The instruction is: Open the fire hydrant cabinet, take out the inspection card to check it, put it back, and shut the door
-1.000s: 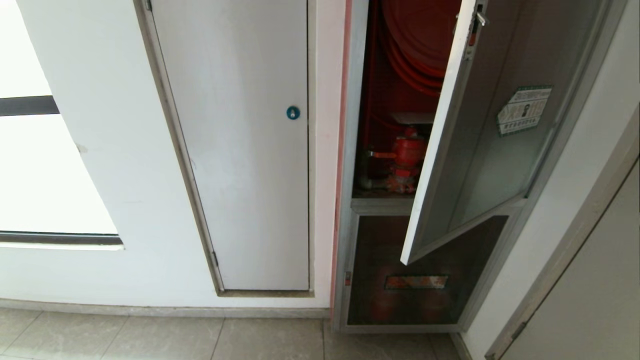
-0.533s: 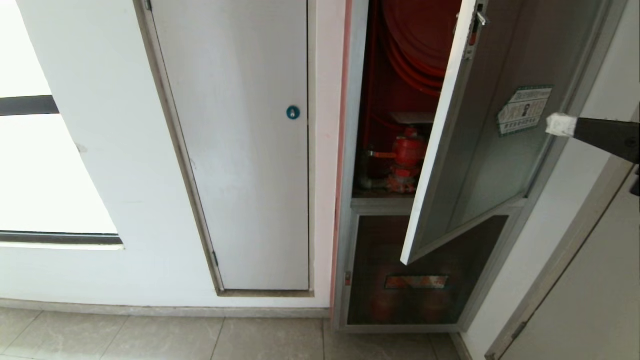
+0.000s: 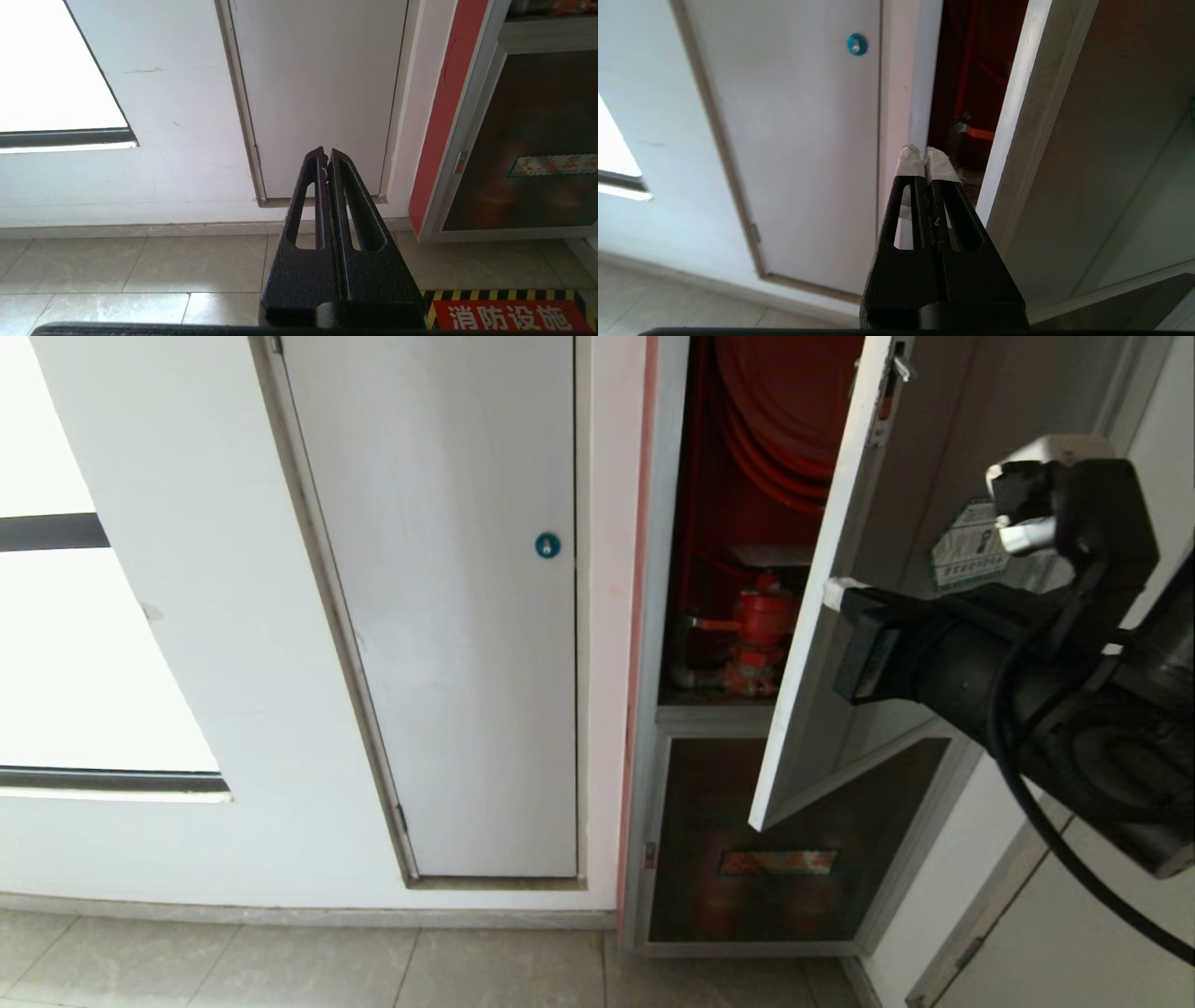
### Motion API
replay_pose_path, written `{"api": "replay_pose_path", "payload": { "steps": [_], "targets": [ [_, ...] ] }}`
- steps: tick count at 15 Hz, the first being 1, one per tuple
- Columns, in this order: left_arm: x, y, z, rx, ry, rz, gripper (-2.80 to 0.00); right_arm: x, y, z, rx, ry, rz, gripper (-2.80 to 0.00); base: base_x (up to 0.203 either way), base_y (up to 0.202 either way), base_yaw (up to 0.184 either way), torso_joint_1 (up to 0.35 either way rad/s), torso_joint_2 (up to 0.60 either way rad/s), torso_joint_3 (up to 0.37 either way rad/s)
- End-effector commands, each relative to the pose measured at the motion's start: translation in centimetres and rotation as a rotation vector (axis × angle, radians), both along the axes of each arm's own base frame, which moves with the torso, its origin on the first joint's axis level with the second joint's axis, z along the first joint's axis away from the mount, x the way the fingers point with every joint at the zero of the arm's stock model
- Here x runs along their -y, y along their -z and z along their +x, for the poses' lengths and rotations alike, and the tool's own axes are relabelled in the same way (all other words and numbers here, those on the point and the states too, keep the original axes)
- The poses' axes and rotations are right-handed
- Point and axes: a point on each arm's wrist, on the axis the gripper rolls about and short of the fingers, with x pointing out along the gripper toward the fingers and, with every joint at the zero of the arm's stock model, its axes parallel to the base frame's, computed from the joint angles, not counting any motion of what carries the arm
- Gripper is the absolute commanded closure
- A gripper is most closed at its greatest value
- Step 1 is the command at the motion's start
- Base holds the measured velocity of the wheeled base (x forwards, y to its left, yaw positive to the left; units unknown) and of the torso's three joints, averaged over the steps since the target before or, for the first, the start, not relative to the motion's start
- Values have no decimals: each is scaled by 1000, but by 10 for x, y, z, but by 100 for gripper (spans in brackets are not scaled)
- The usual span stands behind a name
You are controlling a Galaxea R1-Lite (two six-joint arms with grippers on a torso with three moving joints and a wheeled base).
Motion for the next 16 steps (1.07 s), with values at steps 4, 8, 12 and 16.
{"api": "replay_pose_path", "payload": {
  "steps": [4,8,12,16],
  "targets": [
    [0,2,1,-7,-1,0,0,-30,36,35,9,73,-43,0,0,0,0,0,0,0],
    [0,2,0,-5,-1,0,0,-48,44,59,49,140,-29,0,0,0,0,0,0,0],
    [0,2,1,-7,-1,0,0,-63,48,81,87,235,-41,0,0,0,0,0,0,0],
    [0,2,1,-7,-1,0,0,-78,45,104,103,340,-42,0,0,0,0,0,0,0]
  ]
}}
